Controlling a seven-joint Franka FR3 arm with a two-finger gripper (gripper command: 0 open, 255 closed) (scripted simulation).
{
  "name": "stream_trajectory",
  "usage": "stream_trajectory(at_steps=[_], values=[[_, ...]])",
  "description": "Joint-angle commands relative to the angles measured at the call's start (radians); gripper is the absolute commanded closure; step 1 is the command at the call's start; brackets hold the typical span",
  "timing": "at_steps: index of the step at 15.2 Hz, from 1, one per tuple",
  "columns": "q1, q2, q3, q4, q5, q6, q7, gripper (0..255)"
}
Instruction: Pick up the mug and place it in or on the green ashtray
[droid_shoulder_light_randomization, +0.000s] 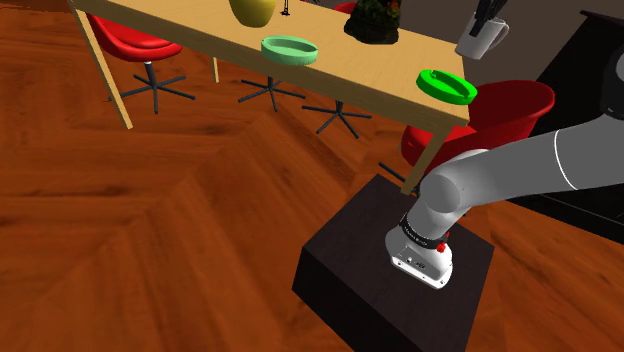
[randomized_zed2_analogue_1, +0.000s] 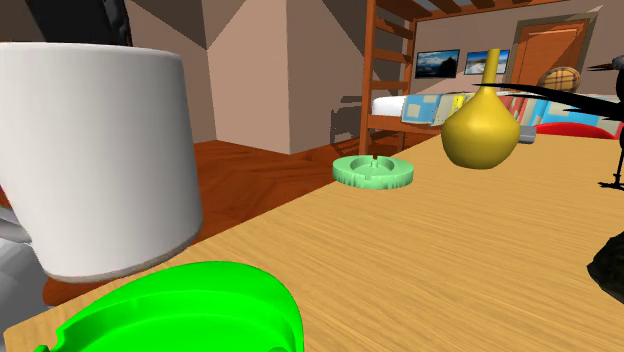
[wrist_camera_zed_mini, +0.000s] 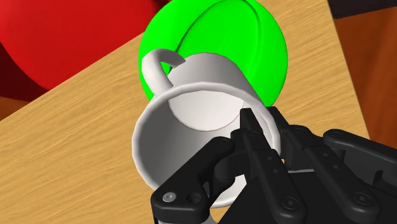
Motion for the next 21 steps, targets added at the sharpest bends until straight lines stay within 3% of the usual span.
stream_trajectory(at_steps=[1,16,21], values=[[-0.005,-0.018,-0.007,-0.036,-0.009,0.020,-0.004,255],[-0.032,-0.121,-0.025,-0.315,-0.047,0.196,0.030,255],[-0.032,-0.121,-0.025,-0.315,-0.047,0.196,0.030,255]])
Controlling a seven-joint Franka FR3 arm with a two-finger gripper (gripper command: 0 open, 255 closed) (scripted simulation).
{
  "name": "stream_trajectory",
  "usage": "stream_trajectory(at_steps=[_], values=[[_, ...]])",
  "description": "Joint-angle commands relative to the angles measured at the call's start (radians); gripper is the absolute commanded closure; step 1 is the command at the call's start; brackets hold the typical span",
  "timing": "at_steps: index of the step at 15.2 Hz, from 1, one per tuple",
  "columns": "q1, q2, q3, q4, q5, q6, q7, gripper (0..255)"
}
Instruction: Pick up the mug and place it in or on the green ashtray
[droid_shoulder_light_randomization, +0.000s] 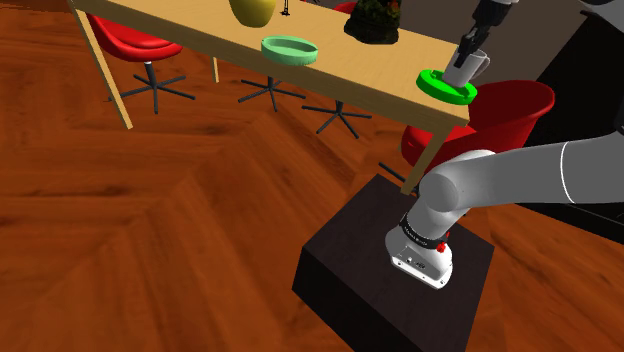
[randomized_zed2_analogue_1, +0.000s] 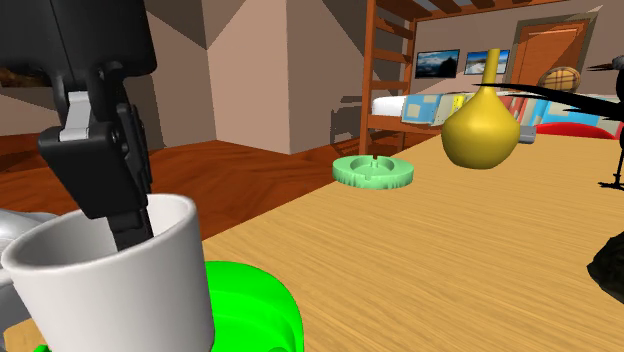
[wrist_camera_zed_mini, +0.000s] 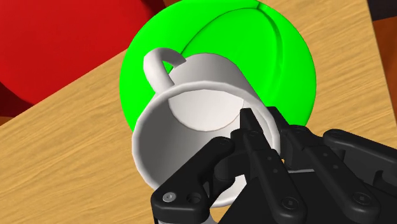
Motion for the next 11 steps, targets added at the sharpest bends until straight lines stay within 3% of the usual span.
stream_trajectory(at_steps=[1,3,4,9,11], values=[[0.000,0.000,-0.001,-0.002,0.000,0.000,0.000,255],[-0.001,0.001,-0.001,-0.002,0.000,0.000,0.000,255],[-0.001,0.000,-0.001,-0.002,0.000,0.000,0.000,0],[-0.001,0.001,-0.001,-0.002,0.000,0.000,0.000,0],[0.006,0.024,0.011,0.080,0.013,-0.060,-0.008,0]])
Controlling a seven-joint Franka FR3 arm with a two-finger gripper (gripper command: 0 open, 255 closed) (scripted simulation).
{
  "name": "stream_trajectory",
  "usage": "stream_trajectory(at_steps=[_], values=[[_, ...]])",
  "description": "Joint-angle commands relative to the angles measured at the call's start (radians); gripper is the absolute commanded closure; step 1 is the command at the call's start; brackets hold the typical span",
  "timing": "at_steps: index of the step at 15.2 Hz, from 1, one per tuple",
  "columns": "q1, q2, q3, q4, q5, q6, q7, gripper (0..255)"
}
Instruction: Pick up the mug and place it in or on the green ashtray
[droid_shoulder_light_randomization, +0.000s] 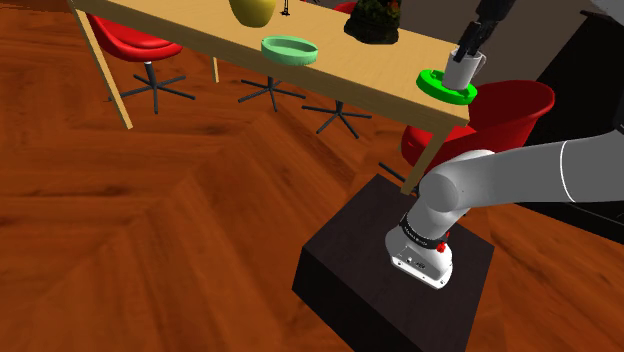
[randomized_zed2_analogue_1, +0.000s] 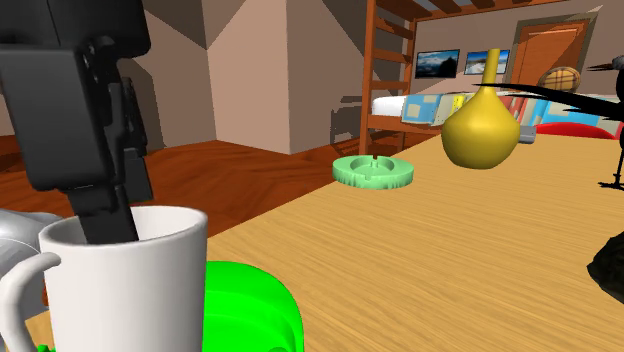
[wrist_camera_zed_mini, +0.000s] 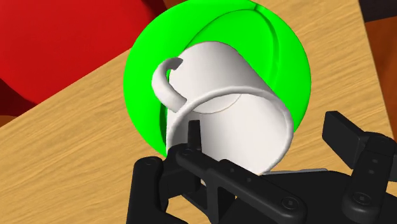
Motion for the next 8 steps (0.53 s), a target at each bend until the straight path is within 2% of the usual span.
stream_trajectory(at_steps=[1,2,8], values=[[0.008,0.026,0.012,0.083,0.013,-0.058,-0.007,0],[0.011,0.038,0.016,0.117,0.018,-0.082,-0.010,0],[0.010,0.038,0.016,0.117,0.018,-0.082,-0.010,0]])
